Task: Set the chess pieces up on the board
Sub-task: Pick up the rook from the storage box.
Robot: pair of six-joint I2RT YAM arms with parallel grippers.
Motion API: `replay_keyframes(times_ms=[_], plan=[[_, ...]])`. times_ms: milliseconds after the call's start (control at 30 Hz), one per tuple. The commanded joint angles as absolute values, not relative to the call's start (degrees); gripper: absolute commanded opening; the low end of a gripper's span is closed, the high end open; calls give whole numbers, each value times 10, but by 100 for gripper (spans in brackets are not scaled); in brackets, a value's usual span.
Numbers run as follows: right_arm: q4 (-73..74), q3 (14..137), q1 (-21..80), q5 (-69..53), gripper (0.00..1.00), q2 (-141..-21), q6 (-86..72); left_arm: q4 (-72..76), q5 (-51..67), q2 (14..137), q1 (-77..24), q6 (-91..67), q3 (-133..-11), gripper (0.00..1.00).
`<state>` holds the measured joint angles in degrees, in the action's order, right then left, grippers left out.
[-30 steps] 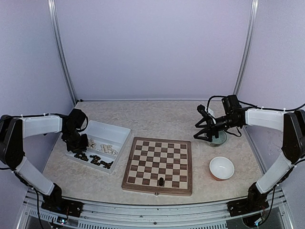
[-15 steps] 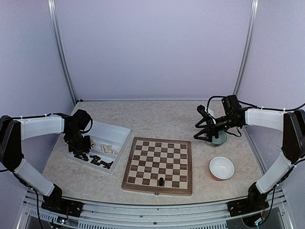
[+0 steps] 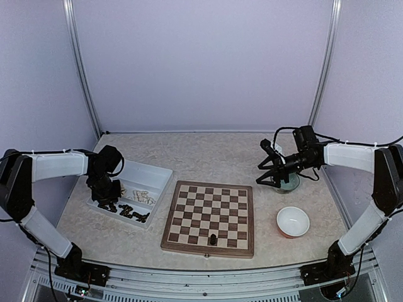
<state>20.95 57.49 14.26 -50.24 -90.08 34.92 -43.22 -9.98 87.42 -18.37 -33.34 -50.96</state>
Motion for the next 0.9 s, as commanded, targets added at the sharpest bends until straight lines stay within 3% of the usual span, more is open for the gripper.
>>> replay_keyframes(times_ms=[0,567,867], plan=[[227,595,143,-515,83,-913,356,-420,-102,890,-183,-326,-519,23],[235,601,144,-520,83,-919,357,-432,-106,899,-188,-319,-535,12],[238,602,144,-521,83,-924,359,-537,-149,840,-290,-354,-653,11]])
